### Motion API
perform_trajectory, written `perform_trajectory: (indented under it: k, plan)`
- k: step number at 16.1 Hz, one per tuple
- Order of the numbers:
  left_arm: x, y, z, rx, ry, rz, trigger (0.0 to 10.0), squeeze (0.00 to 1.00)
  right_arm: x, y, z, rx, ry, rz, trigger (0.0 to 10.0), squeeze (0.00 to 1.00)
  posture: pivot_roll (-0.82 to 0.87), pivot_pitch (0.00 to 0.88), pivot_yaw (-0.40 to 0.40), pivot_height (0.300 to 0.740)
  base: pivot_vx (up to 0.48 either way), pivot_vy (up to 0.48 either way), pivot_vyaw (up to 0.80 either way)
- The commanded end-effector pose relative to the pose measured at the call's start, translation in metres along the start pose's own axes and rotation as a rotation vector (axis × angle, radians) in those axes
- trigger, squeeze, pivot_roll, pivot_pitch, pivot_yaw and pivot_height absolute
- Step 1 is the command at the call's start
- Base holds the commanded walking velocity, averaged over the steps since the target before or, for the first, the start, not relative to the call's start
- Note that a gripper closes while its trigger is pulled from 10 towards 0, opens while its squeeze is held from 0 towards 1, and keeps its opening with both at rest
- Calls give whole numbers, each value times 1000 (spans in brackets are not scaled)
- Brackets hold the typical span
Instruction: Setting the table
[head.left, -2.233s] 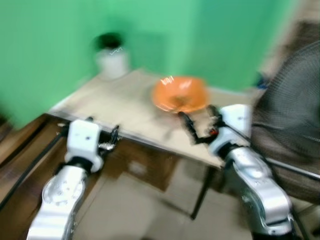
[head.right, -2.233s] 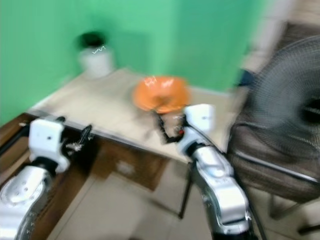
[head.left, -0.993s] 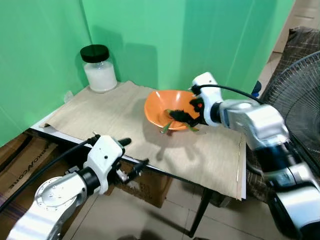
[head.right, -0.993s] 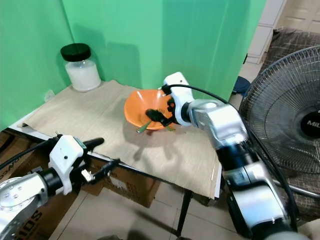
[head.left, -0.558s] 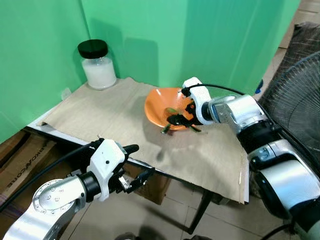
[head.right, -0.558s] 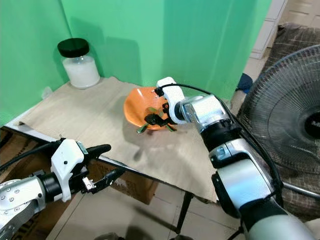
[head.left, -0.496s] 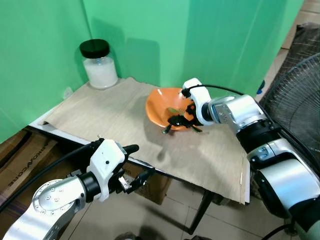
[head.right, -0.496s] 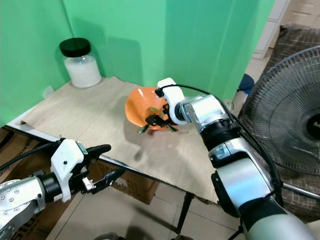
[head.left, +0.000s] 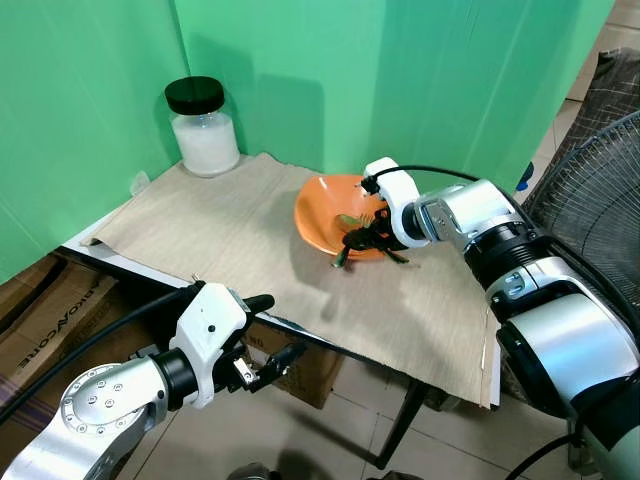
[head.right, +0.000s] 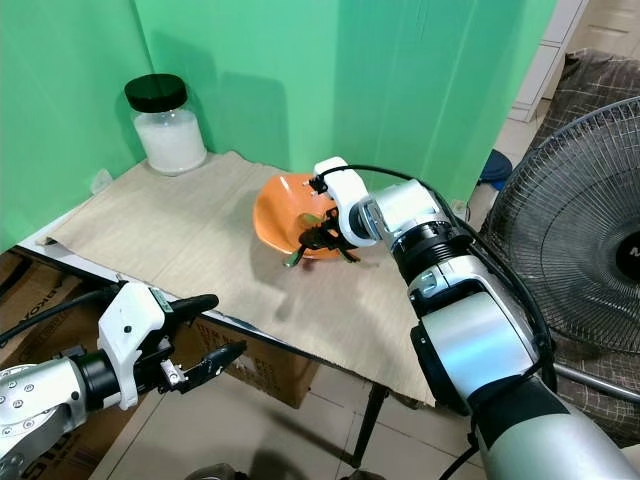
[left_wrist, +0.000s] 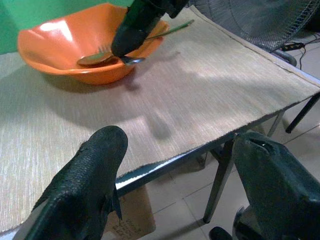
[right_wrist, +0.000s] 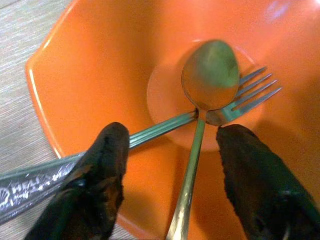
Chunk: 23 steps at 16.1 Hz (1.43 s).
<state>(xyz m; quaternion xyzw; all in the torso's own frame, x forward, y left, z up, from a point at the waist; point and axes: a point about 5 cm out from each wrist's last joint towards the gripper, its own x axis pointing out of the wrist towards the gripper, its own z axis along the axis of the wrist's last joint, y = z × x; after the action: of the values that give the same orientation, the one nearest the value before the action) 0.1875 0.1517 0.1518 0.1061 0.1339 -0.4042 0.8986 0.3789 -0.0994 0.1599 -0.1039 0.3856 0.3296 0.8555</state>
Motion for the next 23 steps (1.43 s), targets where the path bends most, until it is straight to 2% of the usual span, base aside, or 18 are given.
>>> perform_trajectory:
  k: [1,16,20,23]
  plan:
    - [-3,0,4,20,-3,9,10000,0,-3,0,7,-13,-12,4,0,0,50,0,-6,740,0,0,0]
    - [-2,0,4,25,-3,15,10000,0,-1,-3,5,1,16,-6,0,0,51,0,-1,740,0,0,0]
    - [-1,2,5,29,-7,19,10000,0,-5,-7,10,35,-26,-20,0,0,48,0,4,740,0,0,0]
    - [-1,6,5,36,-10,39,10000,0,-16,-12,22,37,-84,-40,0,0,46,0,9,740,0,0,0]
